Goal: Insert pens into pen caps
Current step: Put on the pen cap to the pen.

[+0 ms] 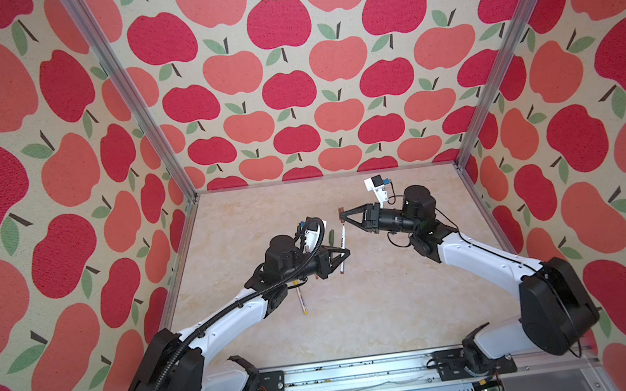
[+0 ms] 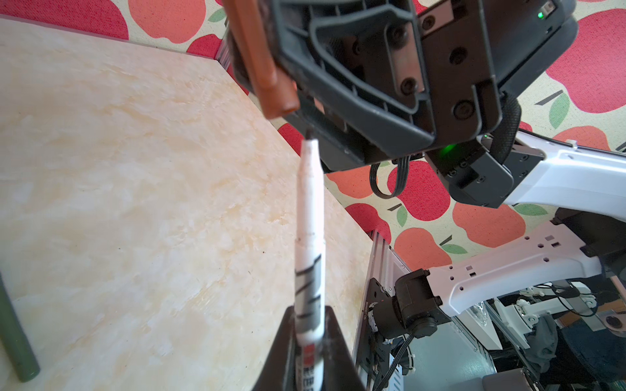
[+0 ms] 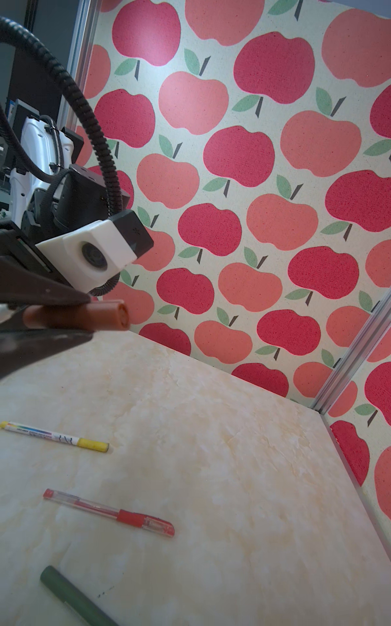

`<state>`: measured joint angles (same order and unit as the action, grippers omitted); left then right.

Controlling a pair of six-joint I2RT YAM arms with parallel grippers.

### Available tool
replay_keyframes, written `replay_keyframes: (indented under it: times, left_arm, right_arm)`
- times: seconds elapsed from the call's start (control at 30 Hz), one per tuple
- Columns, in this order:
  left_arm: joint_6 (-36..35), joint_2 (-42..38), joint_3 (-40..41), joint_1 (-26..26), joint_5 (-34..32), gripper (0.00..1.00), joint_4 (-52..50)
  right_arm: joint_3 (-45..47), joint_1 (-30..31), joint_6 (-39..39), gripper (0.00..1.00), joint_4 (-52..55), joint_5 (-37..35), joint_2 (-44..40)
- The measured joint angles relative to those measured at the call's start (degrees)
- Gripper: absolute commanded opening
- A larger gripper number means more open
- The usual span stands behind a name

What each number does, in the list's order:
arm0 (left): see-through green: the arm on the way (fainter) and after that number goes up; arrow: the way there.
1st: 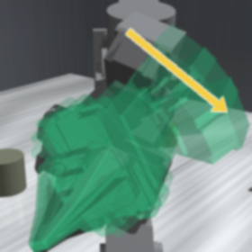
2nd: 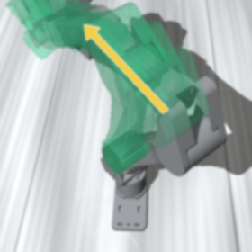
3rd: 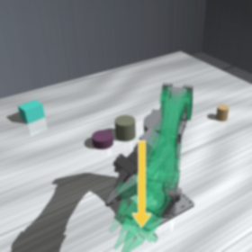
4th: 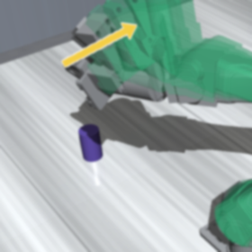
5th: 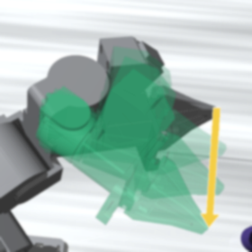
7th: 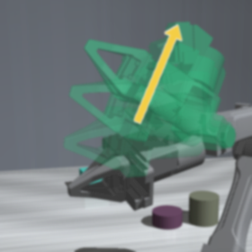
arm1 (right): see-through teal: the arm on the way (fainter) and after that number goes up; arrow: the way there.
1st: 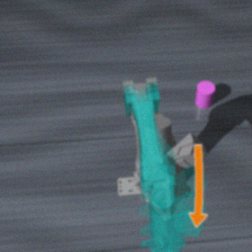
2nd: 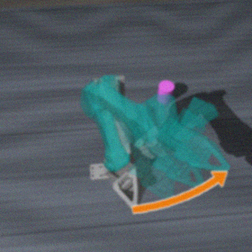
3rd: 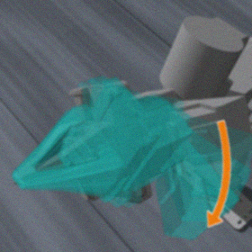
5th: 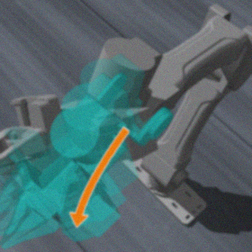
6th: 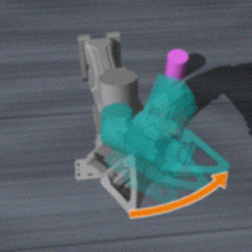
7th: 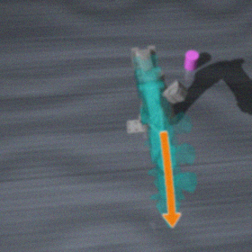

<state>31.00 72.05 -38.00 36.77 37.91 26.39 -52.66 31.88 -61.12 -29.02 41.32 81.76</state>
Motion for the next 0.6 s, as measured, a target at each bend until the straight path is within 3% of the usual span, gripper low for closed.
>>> replay_keyframes:
  times: [0.6]
  left_arm:
    - [0.0, 0.0, 0.0, 0.0, -1.1, 0.00, 0.0]
  right_arm:
    - [0.0, 0.7, 0.2, 0.07, 0.2, 0.4, 0.0]
